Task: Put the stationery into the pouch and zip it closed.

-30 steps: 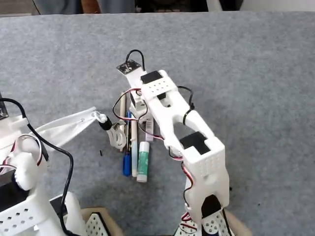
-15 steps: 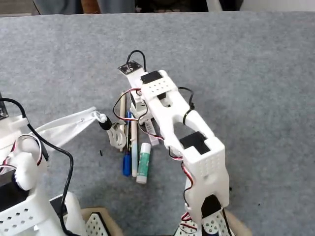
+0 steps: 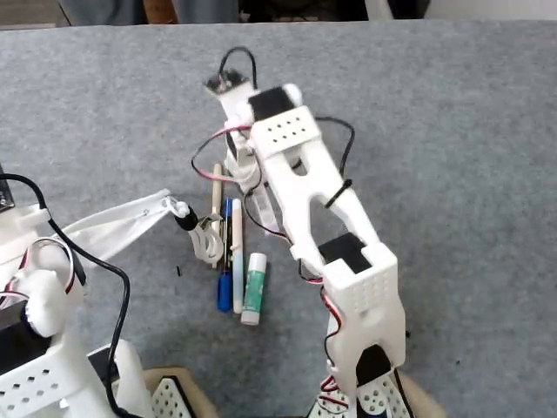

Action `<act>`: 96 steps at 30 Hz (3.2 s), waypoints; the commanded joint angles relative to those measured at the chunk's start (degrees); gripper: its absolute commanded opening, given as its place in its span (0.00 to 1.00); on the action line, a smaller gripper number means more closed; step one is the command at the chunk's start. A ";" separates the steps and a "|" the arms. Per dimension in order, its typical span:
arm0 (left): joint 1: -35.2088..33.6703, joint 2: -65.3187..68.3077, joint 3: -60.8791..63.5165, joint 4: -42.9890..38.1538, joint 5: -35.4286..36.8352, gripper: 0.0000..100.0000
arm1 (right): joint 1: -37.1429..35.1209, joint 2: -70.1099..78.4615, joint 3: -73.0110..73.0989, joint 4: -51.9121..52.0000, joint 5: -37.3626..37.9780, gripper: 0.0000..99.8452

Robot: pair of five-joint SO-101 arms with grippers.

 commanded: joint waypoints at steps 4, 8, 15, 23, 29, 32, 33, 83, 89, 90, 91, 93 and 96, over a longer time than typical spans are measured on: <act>-0.75 12.31 -8.92 5.54 0.62 0.03 | -1.14 -17.19 -6.99 2.20 -0.09 0.01; -0.31 17.67 -7.78 5.54 0.70 0.03 | -6.59 -28.35 -4.18 2.02 -0.09 0.01; -0.31 16.18 -7.25 5.54 0.70 0.03 | -21.36 -42.42 -0.04 -7.03 -0.70 0.01; -0.31 15.91 -6.55 5.54 0.70 0.03 | -26.99 -49.36 9.19 -22.07 -14.51 0.01; -0.31 15.91 -6.46 5.54 0.62 0.03 | -26.90 -51.65 16.66 -28.92 -22.68 0.01; -0.31 15.91 -6.46 5.54 0.62 0.03 | -26.81 -51.91 22.55 -32.88 -24.97 0.01; -0.31 15.91 -6.46 5.54 0.62 0.03 | -26.20 -51.91 24.75 -34.64 -25.49 0.01; 29.67 29.10 -14.02 5.63 4.92 0.03 | -16.35 -63.43 34.24 -25.14 -9.49 0.01; 29.76 32.09 -14.11 5.45 4.04 0.03 | -16.35 -63.43 38.90 -37.27 -4.75 0.01; 29.76 31.91 -14.11 5.36 4.04 0.03 | -16.35 -63.43 39.78 -39.03 -4.75 0.01; 29.58 31.74 -14.11 5.36 4.04 0.03 | -16.35 -63.52 40.66 -40.79 -4.75 0.01; 29.41 31.74 -14.11 5.36 4.04 0.03 | -16.35 -63.78 41.80 -43.60 -6.24 0.01; 29.32 31.65 -14.11 5.36 4.04 0.03 | -16.09 -63.78 41.89 -44.92 -10.64 0.01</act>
